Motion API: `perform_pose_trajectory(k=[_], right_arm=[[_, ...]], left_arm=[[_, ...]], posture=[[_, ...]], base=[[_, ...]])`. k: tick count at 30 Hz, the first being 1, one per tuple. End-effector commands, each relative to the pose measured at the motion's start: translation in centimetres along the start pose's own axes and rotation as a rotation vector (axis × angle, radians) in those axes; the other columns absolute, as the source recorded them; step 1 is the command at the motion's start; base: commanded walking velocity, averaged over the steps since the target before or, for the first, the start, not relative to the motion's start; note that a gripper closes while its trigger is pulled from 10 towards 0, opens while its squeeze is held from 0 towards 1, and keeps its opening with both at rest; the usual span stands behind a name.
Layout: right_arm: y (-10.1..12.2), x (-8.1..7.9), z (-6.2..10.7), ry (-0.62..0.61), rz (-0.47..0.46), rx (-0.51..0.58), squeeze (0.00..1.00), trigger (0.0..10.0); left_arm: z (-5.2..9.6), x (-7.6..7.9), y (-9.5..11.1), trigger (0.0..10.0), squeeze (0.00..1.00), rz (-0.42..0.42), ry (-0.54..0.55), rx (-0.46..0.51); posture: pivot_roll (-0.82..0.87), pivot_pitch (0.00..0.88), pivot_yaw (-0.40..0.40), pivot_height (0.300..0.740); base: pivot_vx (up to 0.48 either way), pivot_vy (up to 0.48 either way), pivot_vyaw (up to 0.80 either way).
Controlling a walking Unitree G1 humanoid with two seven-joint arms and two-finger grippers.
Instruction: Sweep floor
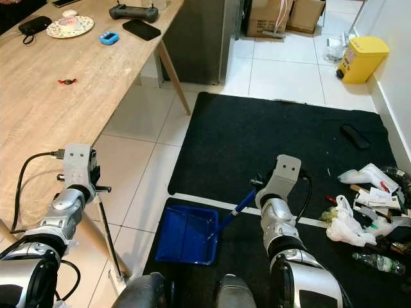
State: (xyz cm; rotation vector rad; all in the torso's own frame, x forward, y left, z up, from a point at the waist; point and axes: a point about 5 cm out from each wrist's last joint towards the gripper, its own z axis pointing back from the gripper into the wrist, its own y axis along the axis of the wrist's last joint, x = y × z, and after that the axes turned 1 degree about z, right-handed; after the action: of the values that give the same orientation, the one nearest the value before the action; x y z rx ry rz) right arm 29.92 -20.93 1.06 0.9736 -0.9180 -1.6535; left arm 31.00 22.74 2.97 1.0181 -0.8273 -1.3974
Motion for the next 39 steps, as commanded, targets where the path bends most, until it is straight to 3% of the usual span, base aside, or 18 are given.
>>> perform_pose_trajectory(k=[1,39], right_arm=[[-0.63,-0.32,0.15,0.014,0.004,-0.022,0.0,10.0],[-0.72,-0.19,0.21,0.009,0.0,-0.024,0.0,10.0]], left_arm=[[0.25,0.59,-0.8,10.0,0.0,0.014,-0.019,-0.016],[0.43,0.61,-0.94,10.0,0.0,0.008,-0.036,-0.006]], posture=[[0.01,0.0,0.027,0.74],[0.01,0.0,0.027,0.74]], base=[[0.0,0.0,0.0],[0.0,-0.416,0.0]])
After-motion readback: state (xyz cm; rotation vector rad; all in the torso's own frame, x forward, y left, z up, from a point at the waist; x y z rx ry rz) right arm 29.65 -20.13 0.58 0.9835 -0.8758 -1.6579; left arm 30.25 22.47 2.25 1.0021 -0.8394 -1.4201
